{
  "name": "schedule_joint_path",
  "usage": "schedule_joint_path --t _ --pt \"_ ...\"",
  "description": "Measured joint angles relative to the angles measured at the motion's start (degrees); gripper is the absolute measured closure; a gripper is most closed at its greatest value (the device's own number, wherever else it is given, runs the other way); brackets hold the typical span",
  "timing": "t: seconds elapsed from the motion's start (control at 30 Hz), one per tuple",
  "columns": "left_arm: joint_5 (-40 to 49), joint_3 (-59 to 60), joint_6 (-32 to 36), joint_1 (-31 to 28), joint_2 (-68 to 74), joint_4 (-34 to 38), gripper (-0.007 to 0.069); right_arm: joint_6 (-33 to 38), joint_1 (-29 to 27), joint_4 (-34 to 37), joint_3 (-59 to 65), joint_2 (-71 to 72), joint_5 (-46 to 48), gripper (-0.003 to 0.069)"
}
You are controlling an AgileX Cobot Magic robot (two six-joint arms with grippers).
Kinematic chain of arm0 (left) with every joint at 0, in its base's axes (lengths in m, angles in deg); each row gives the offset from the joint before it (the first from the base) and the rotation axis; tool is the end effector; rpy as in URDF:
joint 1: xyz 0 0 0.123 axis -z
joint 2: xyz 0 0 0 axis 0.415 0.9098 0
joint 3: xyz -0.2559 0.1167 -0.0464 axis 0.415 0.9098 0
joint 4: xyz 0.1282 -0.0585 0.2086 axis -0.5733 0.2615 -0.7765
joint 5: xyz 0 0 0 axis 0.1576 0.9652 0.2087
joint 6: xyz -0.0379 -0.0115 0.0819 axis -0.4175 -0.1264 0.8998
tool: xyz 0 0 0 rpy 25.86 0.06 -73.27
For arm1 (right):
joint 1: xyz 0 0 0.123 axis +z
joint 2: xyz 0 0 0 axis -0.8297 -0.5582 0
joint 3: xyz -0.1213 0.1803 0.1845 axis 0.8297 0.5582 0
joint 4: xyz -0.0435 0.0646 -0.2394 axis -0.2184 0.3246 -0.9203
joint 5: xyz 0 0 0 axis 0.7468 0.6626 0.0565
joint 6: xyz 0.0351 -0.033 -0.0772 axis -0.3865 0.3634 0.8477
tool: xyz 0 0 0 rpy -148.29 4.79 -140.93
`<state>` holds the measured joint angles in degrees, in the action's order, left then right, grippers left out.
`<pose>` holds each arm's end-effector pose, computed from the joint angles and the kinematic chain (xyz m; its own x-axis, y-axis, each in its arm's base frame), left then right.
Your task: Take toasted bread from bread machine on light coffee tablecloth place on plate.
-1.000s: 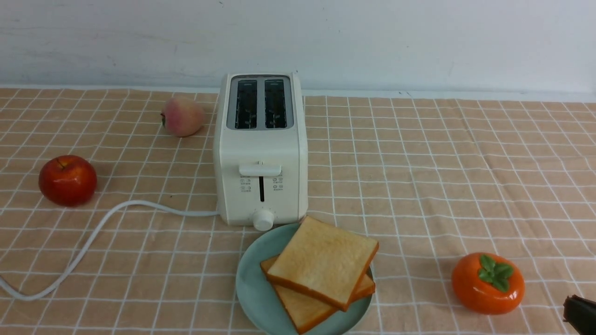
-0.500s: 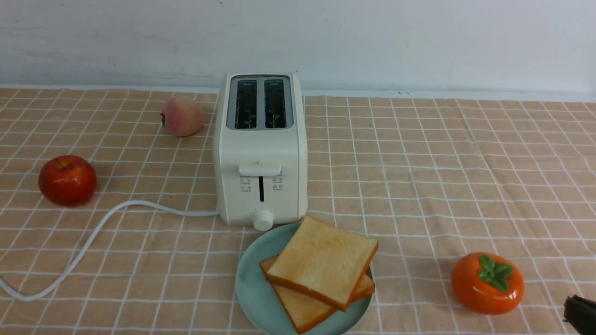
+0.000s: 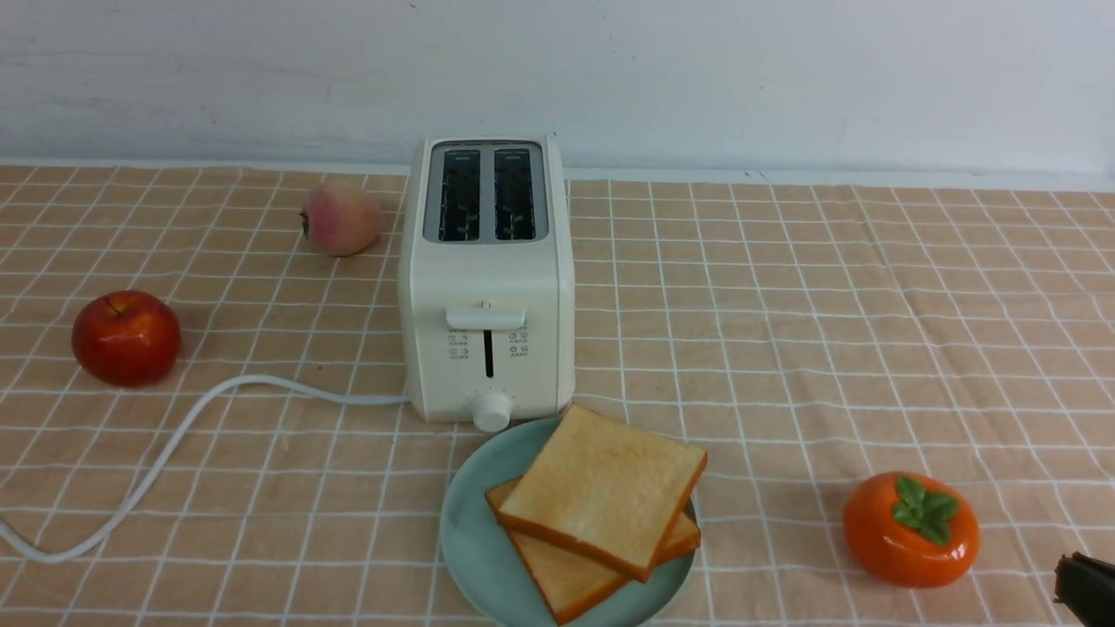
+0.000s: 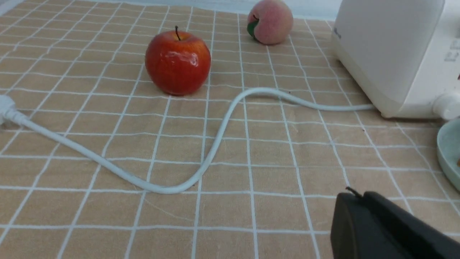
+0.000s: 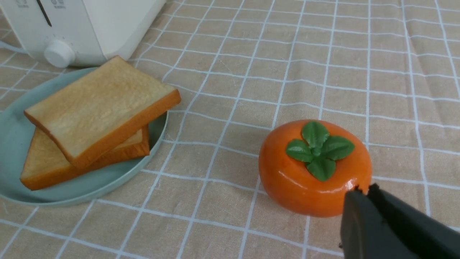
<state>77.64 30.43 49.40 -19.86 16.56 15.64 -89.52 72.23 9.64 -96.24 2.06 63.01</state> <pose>0.0544 -0.0027 0.1772 -0.2337 -0.1311 -0.9634 0.0281 0.9895 -0.1414 0.1037 0.0303 0.2214 -0.3935 -0.0452 -0.9182 -0.2559 0.9647 0.0622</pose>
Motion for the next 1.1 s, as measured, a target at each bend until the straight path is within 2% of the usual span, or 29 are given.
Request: schedule_joint_path --t 0.1,0.2,1.1 --pt "3.8 0.0 3.8 -1.2 0.0 4.3 0.0624 0.0 0.0 0.0 0.0 0.0 0.0 0.0636" --pt "5.7 0.1 3.9 -1.2 0.0 5.4 0.0622 0.0 0.0 0.0 0.0 0.0 0.0 0.0636" --pt "6.1 0.1 2.8 -1.5 0.0 6.0 0.061 0.0 0.0 0.0 0.0 0.0 0.1 0.062"
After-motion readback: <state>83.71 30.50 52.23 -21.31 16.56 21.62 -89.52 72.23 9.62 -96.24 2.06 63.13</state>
